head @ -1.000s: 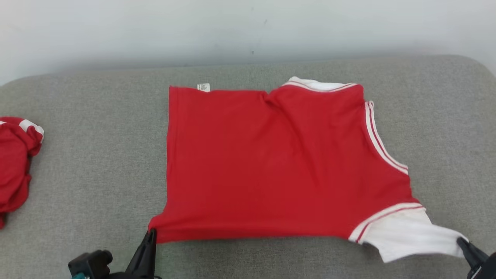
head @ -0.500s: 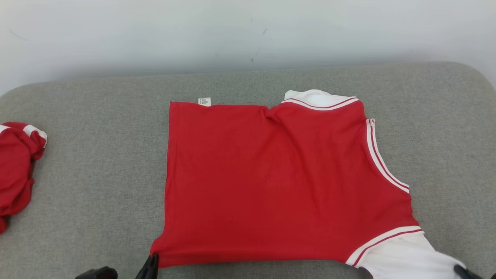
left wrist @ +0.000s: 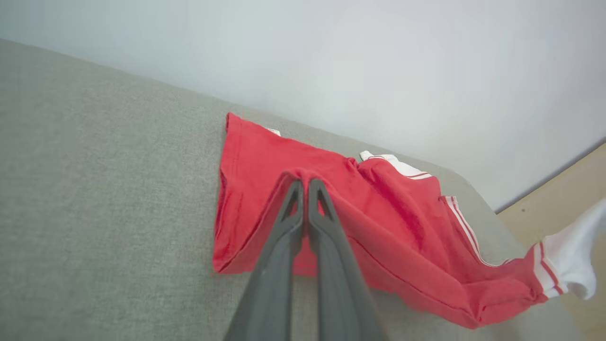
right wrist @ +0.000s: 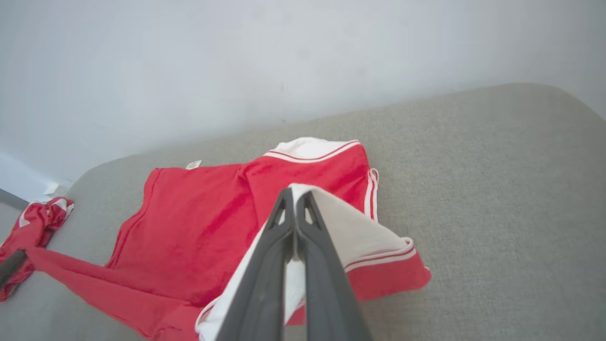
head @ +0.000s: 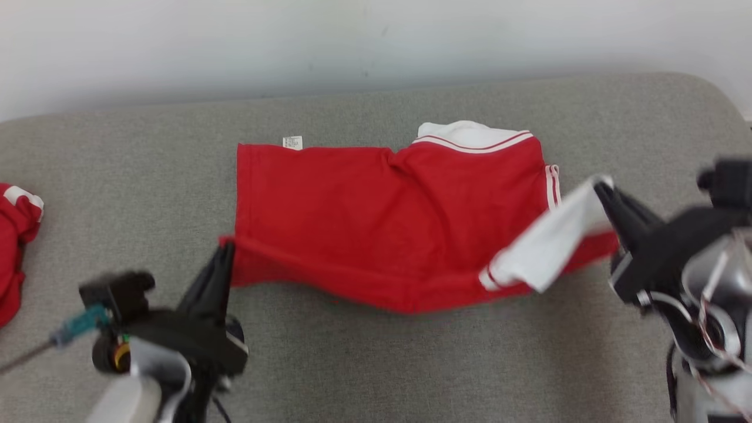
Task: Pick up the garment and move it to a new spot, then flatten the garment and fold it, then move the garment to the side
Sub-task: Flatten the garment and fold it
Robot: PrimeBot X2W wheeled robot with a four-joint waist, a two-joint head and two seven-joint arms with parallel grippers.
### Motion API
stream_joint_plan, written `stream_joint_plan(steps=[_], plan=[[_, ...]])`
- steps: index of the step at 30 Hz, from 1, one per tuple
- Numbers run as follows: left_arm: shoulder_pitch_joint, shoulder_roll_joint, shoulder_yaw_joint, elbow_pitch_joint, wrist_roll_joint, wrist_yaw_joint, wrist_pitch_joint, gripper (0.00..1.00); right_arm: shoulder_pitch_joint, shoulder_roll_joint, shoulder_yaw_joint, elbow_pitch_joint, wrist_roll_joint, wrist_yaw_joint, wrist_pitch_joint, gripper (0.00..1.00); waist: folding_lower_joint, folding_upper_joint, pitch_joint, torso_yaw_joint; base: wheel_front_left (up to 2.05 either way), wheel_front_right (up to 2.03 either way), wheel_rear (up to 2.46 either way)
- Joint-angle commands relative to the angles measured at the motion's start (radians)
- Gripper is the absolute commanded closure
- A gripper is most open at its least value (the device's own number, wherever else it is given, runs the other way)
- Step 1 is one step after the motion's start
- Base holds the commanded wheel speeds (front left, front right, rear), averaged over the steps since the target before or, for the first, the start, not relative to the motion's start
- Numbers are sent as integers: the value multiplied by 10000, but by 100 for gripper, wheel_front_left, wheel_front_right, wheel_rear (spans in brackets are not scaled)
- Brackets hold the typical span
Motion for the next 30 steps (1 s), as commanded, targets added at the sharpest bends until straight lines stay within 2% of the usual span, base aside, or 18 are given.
stream_joint_plan(steps=[1, 4, 5, 7, 12, 17, 22, 26, 30], plan=[[-829, 94, 55, 289, 23, -193, 168, 100, -980, -266, 522, 460, -178, 6, -299, 100, -2, -1, 269, -98, 0, 0, 0], [-1935, 287, 64, 716, 224, -366, 402, 100, -2388, -584, 1088, 1156, -249, 6, -744, 100, -2, -1, 551, -139, 0, 0, 0], [-2653, 421, 110, 981, 304, -490, 562, 100, -3291, -829, 1442, 1700, -239, 6, -1076, 100, -2, -1, 776, -170, 0, 0, 0], [-3403, 506, 222, 1218, 310, -572, 681, 100, -4300, -946, 1579, 2270, -245, 6, -1523, 100, -2, -1, 1053, -227, 0, 0, 0], [-5924, 500, 879, 1794, 96, -580, 625, 100, -7577, -617, 1442, 4219, -306, 6, -3103, 100, -2, -1, 2377, -438, 0, 0, 0], [-8473, 407, 1431, 1890, 9, -419, 546, 100, -10424, -577, 1496, 5370, -424, 6, -4259, 100, -2, -1, 4055, -602, 0, 0, 0], [-10974, 448, 1806, 1967, 316, -142, 211, 100, -13056, -207, -102, 6532, -262, 6, -5790, 100, -2, -1, 5632, -744, 0, 0, 0], [-12823, 354, 1901, 1999, 689, 81, -249, 100, -14979, -68, -935, 7042, -272, 6, -7015, 100, -2, -1, 6601, -812, 0, 0, 0], [-14084, 258, 1809, 2230, 1071, -28, -803, 100, -16281, -6, -1406, 7431, -130, 6, -8376, 100, -2, -1, 7134, -787, 0, 0, 0]])
